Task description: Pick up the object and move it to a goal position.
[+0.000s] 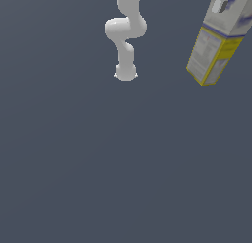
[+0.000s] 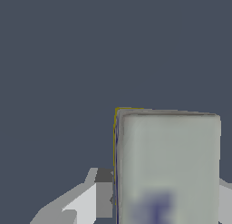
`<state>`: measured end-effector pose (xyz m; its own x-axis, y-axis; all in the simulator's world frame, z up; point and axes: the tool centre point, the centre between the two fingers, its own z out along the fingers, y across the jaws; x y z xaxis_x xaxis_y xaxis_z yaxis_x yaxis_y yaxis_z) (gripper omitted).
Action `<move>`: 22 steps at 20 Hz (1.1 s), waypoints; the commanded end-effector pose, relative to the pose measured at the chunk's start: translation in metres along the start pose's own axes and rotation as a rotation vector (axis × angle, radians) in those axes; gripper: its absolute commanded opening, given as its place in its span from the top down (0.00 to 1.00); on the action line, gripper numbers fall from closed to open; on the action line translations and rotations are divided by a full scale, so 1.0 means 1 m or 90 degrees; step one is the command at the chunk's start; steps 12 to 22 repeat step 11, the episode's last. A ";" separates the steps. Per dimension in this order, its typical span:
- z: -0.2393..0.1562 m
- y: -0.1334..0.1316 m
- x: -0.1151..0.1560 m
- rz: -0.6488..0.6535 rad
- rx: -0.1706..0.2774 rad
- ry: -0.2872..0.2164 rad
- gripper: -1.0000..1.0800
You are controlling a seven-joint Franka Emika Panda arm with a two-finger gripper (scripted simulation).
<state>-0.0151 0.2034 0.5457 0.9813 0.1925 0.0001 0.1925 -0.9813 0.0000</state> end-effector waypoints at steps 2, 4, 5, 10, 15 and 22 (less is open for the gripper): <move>-0.007 -0.003 0.000 0.000 0.000 0.000 1.00; -0.009 -0.005 0.001 0.000 0.000 0.000 1.00; -0.010 -0.005 0.001 0.000 0.000 0.000 1.00; -0.012 -0.006 0.001 0.000 0.000 0.000 1.00; -0.012 -0.006 0.001 0.000 0.000 0.000 1.00; -0.012 -0.006 0.001 0.000 0.000 0.000 1.00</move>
